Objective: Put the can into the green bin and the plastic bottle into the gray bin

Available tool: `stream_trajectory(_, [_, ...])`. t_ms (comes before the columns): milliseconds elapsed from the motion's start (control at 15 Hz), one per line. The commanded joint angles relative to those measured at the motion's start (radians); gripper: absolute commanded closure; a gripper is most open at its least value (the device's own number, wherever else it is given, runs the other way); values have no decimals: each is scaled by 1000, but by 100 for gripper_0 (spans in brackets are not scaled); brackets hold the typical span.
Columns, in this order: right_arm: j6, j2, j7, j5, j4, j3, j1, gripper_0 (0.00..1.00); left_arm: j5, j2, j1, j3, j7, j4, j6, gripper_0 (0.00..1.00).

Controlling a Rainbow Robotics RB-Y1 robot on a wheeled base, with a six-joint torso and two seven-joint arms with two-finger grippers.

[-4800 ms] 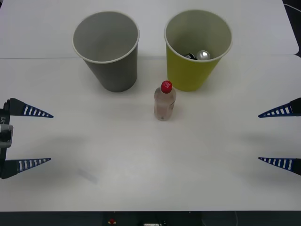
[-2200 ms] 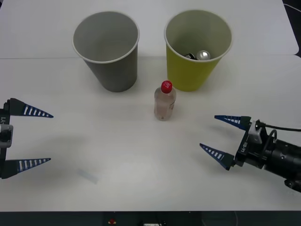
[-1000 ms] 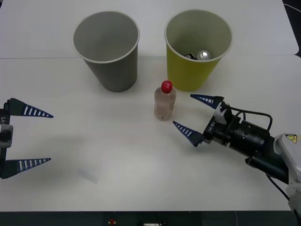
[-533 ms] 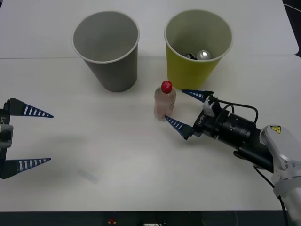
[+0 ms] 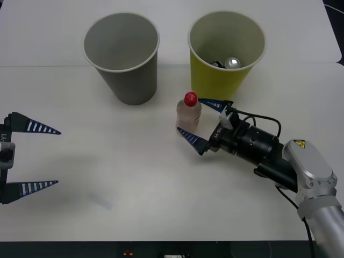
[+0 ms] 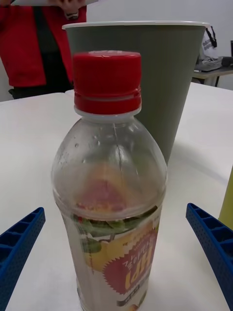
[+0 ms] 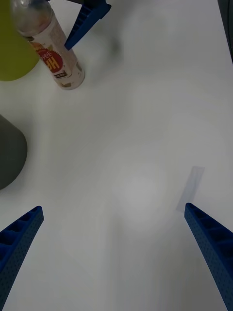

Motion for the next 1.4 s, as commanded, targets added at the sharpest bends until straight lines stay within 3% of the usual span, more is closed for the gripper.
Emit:
stream_trajectory(67, [6, 20, 11, 18, 0, 3, -7, 0, 0, 0, 0, 0, 0, 0, 0, 0])
stream_trajectory(467, [17, 42, 42, 20, 0, 1, -15, 0, 0, 0, 0, 0, 0, 0, 0, 0])
stream_trajectory(533, [18, 45, 48, 21, 0, 1, -15, 4, 0, 0, 0, 0, 0, 0, 0, 0])
stream_trajectory(600, [26, 49, 49, 21, 1, 3, -15, 63, 0, 0, 0, 0, 0, 0, 0, 0])
stream_trajectory(667, [32, 49, 45, 29, 0, 7, -15, 99, 0, 0, 0, 0, 0, 0, 0, 0])
stream_trajectory(1400, [18, 56, 22, 32, 0, 18, -15, 100, 0, 0, 0, 0, 0, 0, 0, 0])
